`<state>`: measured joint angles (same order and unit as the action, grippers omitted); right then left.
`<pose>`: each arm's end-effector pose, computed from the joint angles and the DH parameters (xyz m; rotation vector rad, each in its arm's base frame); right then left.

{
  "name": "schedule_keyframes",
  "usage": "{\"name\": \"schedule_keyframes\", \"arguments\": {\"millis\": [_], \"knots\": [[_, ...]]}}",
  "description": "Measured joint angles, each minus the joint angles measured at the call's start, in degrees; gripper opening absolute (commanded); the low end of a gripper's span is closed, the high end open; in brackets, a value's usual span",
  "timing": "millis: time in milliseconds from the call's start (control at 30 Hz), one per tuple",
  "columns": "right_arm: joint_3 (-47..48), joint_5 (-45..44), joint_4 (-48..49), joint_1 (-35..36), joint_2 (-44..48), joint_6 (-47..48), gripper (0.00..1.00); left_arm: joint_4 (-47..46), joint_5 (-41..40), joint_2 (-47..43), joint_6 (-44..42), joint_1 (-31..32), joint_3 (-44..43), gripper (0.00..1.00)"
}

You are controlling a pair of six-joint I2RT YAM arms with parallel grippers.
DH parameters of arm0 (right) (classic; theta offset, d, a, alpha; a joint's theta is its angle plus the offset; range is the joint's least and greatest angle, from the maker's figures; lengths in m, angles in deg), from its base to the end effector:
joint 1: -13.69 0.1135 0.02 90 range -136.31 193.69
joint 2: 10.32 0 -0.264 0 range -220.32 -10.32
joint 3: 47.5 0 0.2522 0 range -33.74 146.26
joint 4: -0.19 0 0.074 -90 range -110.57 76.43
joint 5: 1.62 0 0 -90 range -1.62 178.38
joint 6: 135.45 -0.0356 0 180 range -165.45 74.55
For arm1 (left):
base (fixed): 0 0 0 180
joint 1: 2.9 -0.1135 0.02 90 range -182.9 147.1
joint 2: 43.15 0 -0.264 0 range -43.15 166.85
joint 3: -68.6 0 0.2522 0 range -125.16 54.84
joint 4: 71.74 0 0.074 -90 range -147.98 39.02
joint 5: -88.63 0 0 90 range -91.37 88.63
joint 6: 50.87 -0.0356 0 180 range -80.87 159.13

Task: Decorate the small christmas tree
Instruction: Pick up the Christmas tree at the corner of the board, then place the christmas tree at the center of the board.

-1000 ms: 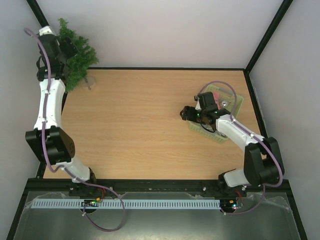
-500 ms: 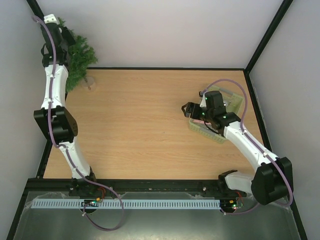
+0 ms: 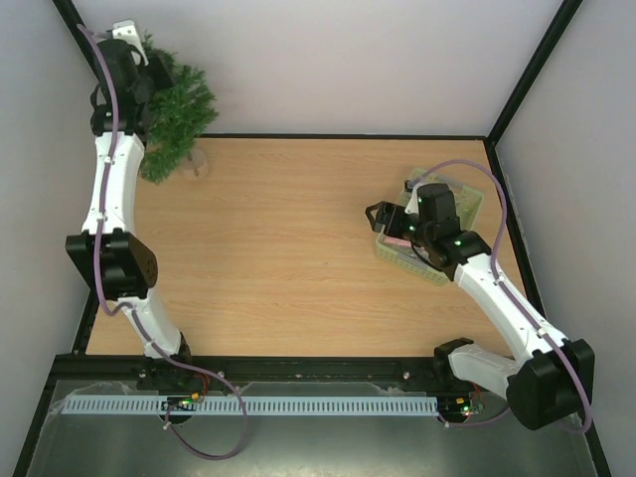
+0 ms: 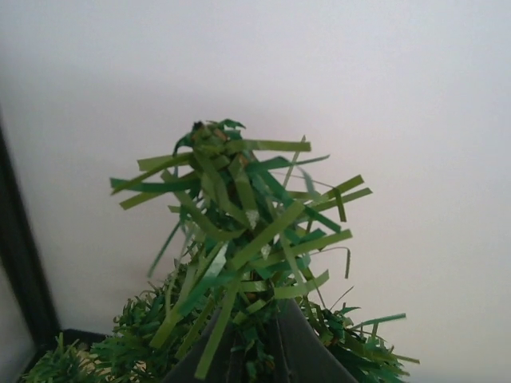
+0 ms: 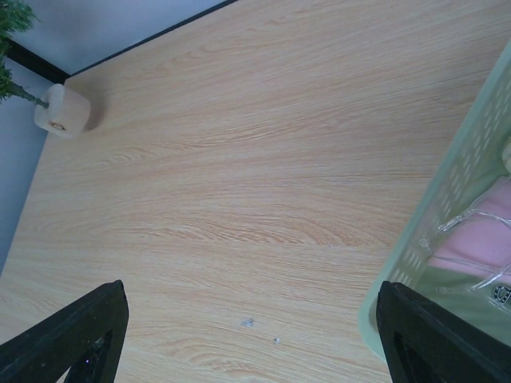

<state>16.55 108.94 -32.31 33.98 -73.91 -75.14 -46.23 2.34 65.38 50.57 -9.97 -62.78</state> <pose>0.2262 0.0969 0.2950 -0.0402 2.2232 0.8814 0.4426 0.0526 0.4567 -0.2108 1.6045 -0.1112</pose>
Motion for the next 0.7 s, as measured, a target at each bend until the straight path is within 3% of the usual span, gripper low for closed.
{"name": "schedule_keyframes", "arguments": {"millis": [467,700], "knots": [[-1.5,0.2,-1.6,0.0,5.7,-1.4,0.83,-0.5,5.7,-20.7,1.0,14.8,14.2,0.02],[-4.2,0.2,-2.3,0.0,7.8,-1.7,0.83,-3.0,5.3,-26.4,-0.2,22.0,30.4,0.02]]}}
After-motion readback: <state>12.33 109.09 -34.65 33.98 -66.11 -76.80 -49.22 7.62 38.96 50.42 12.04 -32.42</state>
